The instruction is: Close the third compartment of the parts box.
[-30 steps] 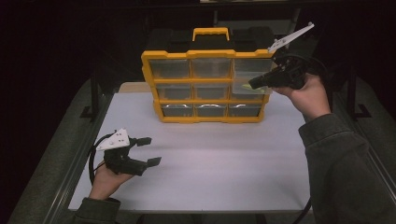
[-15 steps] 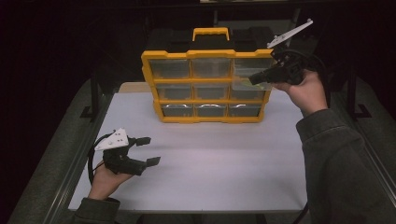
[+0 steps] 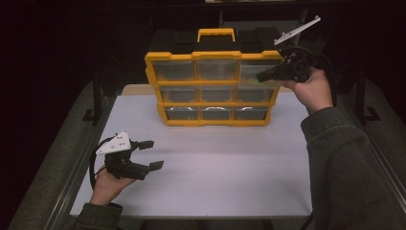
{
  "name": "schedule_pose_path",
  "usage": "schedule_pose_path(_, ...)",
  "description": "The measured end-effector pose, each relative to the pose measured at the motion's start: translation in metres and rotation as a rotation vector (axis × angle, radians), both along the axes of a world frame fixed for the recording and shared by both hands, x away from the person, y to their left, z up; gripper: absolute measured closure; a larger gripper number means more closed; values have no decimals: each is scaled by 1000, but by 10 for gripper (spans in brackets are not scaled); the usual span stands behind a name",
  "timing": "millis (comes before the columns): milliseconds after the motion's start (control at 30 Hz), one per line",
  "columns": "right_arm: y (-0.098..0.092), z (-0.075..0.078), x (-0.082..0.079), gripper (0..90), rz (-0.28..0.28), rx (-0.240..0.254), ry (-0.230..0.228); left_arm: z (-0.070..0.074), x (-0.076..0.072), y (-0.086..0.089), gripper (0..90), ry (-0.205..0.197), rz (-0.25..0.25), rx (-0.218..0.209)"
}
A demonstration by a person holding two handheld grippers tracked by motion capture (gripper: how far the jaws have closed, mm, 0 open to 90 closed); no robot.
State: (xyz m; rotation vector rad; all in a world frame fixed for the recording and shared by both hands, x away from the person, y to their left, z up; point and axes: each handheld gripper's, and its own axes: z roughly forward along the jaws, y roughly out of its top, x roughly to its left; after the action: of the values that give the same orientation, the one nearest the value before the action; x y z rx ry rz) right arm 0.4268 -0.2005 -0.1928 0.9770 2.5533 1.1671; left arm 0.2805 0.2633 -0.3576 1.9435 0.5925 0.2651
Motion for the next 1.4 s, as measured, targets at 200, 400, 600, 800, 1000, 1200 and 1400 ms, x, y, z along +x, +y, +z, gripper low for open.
schedule_pose_path(200, 0, 0, 5, 889, -15, -3, 5, 1, 0, 0, 198, -6, -3, 3)
schedule_pose_path(400, 1, -1, 9, 890, -19, -24, 11, 1, -1, 1, 198, 0, 2, -3)
schedule_pose_path(600, 2, 0, 9, 889, -23, -30, 16, 1, -1, 1, 198, -1, 0, -6)
schedule_pose_path(800, 2, 4, 5, 889, -15, -28, 0, 2, -1, 1, 198, -8, -3, 1)
schedule_pose_path(1000, 1, 6, 6, 890, -14, -26, 3, 2, -1, 0, 198, -6, -3, 2)
schedule_pose_path(1200, -1, 9, 7, 890, -20, -20, -2, 3, -1, 0, 198, -6, -4, 4)
schedule_pose_path(1400, 0, 8, 11, 890, -33, -13, -2, 3, -1, 1, 198, -9, -4, 2)
